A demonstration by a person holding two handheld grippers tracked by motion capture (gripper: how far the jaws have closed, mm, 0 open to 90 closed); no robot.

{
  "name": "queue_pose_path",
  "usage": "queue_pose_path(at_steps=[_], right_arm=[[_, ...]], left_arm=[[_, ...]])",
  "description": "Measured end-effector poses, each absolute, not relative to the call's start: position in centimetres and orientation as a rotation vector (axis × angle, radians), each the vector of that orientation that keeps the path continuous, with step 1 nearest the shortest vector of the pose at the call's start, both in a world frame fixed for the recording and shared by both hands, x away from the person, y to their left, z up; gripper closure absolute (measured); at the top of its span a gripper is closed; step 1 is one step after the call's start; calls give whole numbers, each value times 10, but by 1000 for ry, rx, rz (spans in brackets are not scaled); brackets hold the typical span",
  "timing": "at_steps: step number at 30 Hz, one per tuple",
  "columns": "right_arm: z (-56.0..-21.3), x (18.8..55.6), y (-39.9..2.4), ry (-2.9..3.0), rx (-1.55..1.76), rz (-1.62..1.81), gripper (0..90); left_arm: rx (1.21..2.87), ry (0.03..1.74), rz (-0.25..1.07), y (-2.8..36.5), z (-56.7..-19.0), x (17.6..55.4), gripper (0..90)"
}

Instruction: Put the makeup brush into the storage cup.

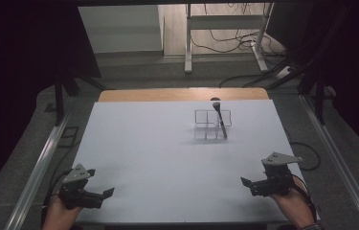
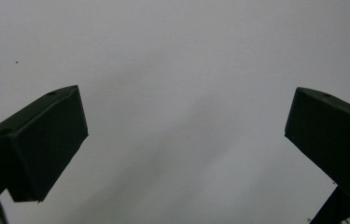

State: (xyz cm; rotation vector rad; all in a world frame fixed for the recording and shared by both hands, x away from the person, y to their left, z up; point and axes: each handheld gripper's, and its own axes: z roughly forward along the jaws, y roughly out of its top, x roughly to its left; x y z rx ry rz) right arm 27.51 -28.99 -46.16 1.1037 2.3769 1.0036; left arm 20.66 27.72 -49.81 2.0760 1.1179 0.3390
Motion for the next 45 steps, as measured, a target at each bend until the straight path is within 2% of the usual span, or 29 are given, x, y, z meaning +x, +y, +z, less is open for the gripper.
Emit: queue_pose_path(at_steps=[45], right_arm=[[-465,251,-328,2327,1209,940,0]], left_arm=[[2079,1118,343,277,-498,207,0]])
